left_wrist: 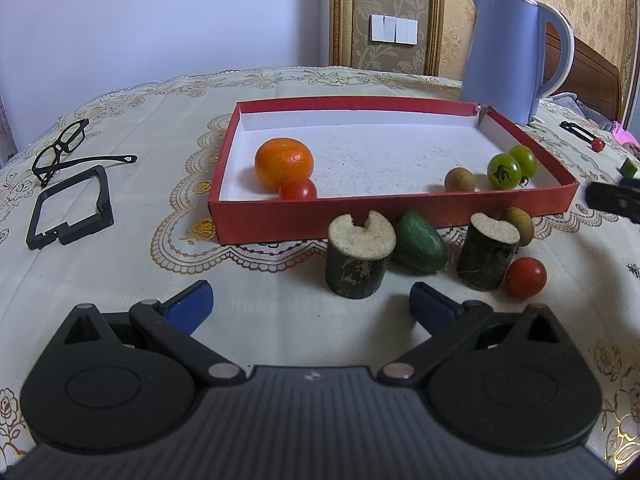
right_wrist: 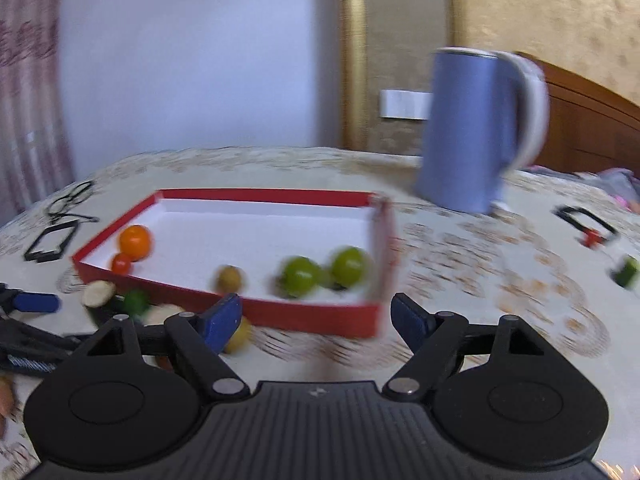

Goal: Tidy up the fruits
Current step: 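Open the right gripper to drop the kiwi into the tray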

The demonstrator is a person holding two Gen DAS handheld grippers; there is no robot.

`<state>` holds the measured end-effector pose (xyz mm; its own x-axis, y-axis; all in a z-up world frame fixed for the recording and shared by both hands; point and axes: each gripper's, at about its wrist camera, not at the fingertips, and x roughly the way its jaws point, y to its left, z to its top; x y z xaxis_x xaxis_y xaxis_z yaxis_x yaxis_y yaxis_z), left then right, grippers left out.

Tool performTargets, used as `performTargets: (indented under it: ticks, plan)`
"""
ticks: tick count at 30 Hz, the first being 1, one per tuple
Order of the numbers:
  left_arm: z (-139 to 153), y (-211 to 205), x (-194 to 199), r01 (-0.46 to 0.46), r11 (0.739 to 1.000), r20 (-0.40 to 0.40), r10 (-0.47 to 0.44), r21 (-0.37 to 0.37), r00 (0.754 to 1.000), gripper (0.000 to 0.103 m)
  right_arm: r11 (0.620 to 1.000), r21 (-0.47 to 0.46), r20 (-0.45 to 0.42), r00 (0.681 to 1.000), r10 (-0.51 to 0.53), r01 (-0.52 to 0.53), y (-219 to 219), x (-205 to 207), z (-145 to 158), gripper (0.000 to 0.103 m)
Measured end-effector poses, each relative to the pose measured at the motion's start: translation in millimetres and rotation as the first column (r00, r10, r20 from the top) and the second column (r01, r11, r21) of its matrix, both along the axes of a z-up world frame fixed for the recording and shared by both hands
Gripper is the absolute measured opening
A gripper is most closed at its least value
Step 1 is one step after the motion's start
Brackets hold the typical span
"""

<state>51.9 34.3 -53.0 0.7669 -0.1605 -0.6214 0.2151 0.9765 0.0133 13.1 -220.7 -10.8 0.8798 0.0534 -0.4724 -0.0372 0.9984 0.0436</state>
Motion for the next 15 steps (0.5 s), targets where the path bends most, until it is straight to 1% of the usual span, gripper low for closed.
performTargets:
  ticks: [2,5,10,12,13,14,15]
  plan:
    - [0.0,0.0,0.1,0.0,1.0,0.0,0.0,0.0,1.0,0.103,0.997,-0.015,0.004,0.997,-0.081,0.081,-13.3,-8.9,-3.9,0.082]
    - [0.0,0.0,0.1,0.0,1.0,0.0,0.0,0.0,1.0,0.103,0.985,-0.021,-0.043,0.984,-0.172,0.171,-31.7,-8.1,-13.8,0.082]
    - [0.0,0.0,0.1,0.0,1.0,0.0,0.0,0.0,1.0,0.103,0.964,0.007,-0.117,0.958,-0.263,0.265,-51.5,3.8,-31.2,0.082]
    - [0.0,0.0,0.0,0.0,1.0,0.0,0.0,0.0,1.0,0.103,0.96,0.014,-0.145,0.951,-0.274,0.279,-55.5,8.5,-34.3,0.082]
    - [0.0,-0.1,0.0,0.0,1.0,0.0,0.0,0.0,1.0,0.103,0.958,0.008,-0.142,0.949,-0.281,0.285,-55.0,10.2,-35.4,0.082]
    - [0.0,0.0,0.1,0.0,1.0,0.0,0.0,0.0,1.0,0.103,0.956,-0.011,-0.145,0.945,-0.291,0.293,-53.6,12.6,-35.8,0.083]
    - [0.0,0.0,0.1,0.0,1.0,0.0,0.0,0.0,1.0,0.103,0.955,-0.024,-0.157,0.943,-0.295,0.295,-52.1,15.0,-37.6,0.091]
